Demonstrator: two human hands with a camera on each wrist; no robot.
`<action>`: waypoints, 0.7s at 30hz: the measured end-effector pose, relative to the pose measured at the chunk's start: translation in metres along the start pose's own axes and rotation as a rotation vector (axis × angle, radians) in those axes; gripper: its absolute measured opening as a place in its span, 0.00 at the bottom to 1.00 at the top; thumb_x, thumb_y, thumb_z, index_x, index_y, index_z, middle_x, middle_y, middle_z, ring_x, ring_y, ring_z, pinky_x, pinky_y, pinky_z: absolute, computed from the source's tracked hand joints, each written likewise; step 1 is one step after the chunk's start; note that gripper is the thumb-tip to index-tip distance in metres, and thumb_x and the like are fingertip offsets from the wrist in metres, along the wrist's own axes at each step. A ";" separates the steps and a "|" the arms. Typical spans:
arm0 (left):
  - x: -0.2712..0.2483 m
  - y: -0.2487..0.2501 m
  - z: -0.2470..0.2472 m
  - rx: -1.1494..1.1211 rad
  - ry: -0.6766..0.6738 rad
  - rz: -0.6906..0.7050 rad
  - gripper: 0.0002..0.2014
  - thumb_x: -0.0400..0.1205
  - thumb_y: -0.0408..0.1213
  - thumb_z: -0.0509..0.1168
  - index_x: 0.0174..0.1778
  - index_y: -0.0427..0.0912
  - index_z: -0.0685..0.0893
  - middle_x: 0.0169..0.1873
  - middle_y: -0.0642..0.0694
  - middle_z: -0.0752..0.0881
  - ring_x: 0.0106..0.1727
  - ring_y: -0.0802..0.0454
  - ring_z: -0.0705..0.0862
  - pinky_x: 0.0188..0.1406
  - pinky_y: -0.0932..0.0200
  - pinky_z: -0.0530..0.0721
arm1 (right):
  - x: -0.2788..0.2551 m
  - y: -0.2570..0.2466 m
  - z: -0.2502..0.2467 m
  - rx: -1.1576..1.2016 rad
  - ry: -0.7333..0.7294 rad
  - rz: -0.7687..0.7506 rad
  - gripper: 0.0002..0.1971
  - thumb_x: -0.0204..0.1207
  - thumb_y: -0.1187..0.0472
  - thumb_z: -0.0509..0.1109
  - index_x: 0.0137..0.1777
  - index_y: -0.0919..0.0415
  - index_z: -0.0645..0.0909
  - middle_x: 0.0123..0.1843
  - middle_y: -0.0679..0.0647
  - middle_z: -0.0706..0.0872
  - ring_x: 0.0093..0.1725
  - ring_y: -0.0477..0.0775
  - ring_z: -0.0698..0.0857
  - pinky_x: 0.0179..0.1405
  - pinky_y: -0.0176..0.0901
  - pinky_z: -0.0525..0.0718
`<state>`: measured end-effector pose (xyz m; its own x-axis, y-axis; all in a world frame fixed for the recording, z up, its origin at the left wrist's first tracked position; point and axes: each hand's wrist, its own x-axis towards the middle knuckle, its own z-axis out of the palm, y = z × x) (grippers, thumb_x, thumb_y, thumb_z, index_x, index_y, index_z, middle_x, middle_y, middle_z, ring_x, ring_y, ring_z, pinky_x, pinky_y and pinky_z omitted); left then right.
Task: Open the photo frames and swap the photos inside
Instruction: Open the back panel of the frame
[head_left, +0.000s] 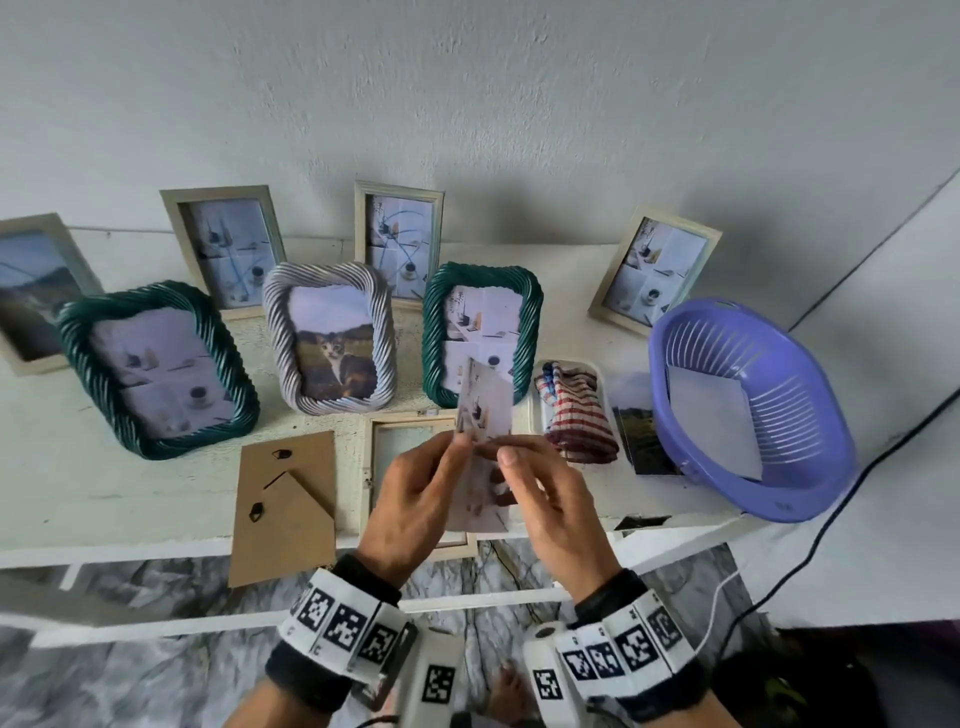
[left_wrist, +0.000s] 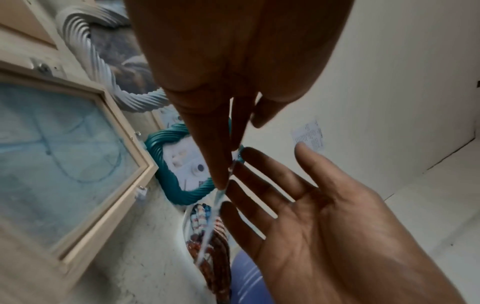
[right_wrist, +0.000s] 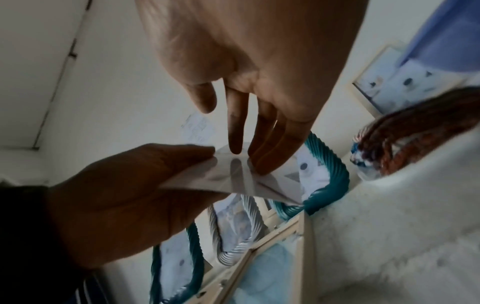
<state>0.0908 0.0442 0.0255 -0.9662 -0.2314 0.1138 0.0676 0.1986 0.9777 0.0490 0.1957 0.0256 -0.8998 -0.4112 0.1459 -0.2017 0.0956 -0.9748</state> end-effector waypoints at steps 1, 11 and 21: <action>0.001 -0.005 0.002 0.015 0.032 -0.004 0.20 0.88 0.50 0.56 0.42 0.41 0.85 0.29 0.48 0.83 0.30 0.55 0.77 0.28 0.50 0.76 | 0.001 0.003 -0.004 -0.076 -0.025 -0.046 0.19 0.82 0.47 0.62 0.58 0.59 0.87 0.57 0.50 0.86 0.58 0.49 0.86 0.54 0.47 0.86; 0.033 -0.021 0.048 -0.059 0.241 -0.194 0.05 0.81 0.40 0.70 0.41 0.47 0.88 0.28 0.53 0.86 0.29 0.59 0.81 0.28 0.57 0.79 | 0.025 0.002 -0.120 -1.224 0.163 -0.027 0.27 0.76 0.46 0.68 0.71 0.59 0.75 0.60 0.61 0.83 0.55 0.67 0.80 0.48 0.57 0.82; 0.092 -0.015 0.139 0.127 0.061 -0.297 0.09 0.71 0.47 0.73 0.36 0.45 0.88 0.35 0.47 0.90 0.36 0.47 0.89 0.39 0.53 0.90 | 0.020 0.007 -0.199 -0.966 0.079 0.070 0.19 0.80 0.59 0.66 0.71 0.57 0.75 0.50 0.61 0.90 0.48 0.67 0.87 0.45 0.59 0.84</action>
<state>-0.0340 0.1523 -0.0034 -0.9221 -0.3528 -0.1589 -0.2502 0.2304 0.9404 -0.0471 0.3683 0.0554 -0.9382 -0.3172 0.1383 -0.3455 0.8351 -0.4281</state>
